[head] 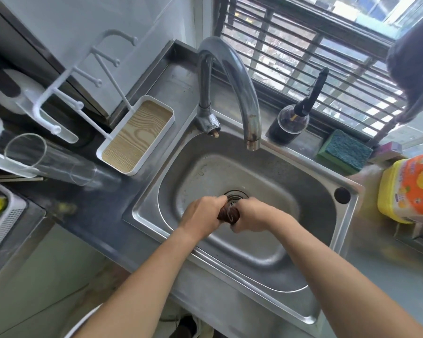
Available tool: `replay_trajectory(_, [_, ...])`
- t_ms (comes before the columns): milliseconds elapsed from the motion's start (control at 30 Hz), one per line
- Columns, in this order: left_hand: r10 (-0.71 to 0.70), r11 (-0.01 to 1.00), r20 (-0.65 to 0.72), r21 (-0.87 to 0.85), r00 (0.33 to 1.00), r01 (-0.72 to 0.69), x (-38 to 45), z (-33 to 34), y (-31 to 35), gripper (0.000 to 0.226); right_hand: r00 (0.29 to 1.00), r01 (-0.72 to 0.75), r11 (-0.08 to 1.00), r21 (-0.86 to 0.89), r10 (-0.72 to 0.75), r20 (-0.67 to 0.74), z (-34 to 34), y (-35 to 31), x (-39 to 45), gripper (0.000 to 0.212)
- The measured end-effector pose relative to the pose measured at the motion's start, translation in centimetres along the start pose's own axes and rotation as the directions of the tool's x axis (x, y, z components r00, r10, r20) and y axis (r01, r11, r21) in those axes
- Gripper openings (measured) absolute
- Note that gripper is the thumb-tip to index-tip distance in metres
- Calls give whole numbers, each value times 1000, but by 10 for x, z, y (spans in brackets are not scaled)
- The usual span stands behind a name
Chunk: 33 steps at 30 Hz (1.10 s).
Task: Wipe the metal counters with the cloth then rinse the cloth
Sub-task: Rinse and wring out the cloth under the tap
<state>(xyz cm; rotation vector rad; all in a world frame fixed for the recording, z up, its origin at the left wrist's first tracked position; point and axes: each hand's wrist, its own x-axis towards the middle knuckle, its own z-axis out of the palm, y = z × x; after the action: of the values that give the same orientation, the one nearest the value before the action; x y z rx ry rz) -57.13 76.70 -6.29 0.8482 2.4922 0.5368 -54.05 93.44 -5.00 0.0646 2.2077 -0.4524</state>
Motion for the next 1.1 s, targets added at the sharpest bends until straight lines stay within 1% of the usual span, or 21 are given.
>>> replay_trajectory(67, [-6, 994, 23, -108, 1000, 8, 1, -4, -6, 22, 977, 43, 997, -59, -54, -204, 9, -1, -1, 24])
replay_trajectory(133, [-58, 971, 38, -232, 998, 66, 0, -6, -4, 22, 914, 86, 991, -106, -120, -388, 16, 2, -1, 22])
replay_trajectory(167, [-91, 953, 47, -285, 995, 101, 0, -6, -1, 22, 879, 101, 987, -126, -148, -454, 19, 4, 0, 23])
replay_trajectory(233, [-154, 905, 84, -387, 984, 175, 0, -2, 4, 24, 822, 123, 980, -156, -189, -537, 25, 8, -1, 28])
replay_trajectory(333, [-201, 811, 131, -534, 971, 240, -3, 4, 11, 16, 749, 122, 979, -165, -200, -631, 32, 12, -4, 40])
replay_trajectory(367, [-211, 783, 140, -568, 967, 253, -4, 6, 15, 17, 707, 122, 976, -182, -214, -674, 35, 15, -3, 39])
replay_trajectory(400, [-221, 760, 153, -592, 963, 268, -5, 6, 18, 19, 683, 108, 973, -206, -223, -696, 36, 16, -4, 31])
replay_trajectory(433, [-225, 745, 173, -604, 959, 284, -5, 7, 21, 21, 685, 81, 971, -226, -219, -695, 36, 17, -6, 22])
replay_trajectory(467, [-229, 734, 200, -607, 953, 304, -4, 7, 22, 21, 680, 60, 971, -233, -211, -703, 36, 18, -6, 18])
replay_trajectory(533, [-235, 715, 269, -604, 934, 353, -2, 5, 25, 15, 663, 46, 972, -231, -203, -721, 38, 20, -5, 21])
replay_trajectory(567, [-240, 699, 302, -606, 923, 380, -1, 2, 26, 15, 640, 44, 972, -231, -205, -741, 37, 20, -5, 16])
replay_trajectory(600, [-245, 681, 333, -609, 910, 406, 1, 0, 27, 18, 614, 41, 973, -229, -205, -763, 37, 19, -4, 16])
replay_trajectory(667, [-257, 634, 398, -619, 881, 464, 3, -5, 31, 25, 557, 39, 973, -229, -211, -803, 37, 20, -1, 23])
replay_trajectory(800, [-230, 432, 565, -670, 792, 603, 2, -14, 37, 28, 502, 67, 965, -252, -251, -828, 34, 22, 2, 21])
replay_trajectory(833, [-216, 402, 591, -672, 777, 622, 1, -15, 38, 31, 499, 78, 962, -261, -264, -825, 32, 22, 2, 19])
replay_trajectory(900, [-196, 382, 626, -660, 755, 647, 0, -18, 39, 34, 488, 104, 955, -278, -293, -822, 32, 23, 2, 14])
replay_trajectory(1000, [-156, 365, 673, -641, 723, 675, -1, -20, 42, 35, 459, 106, 950, -294, -309, -833, 33, 24, 1, 15])
replay_trajectory(1100, [-104, 282, 678, -682, 728, 675, -5, -21, 40, 39, 400, 92, 941, -325, -334, -853, 30, 22, -1, 19])
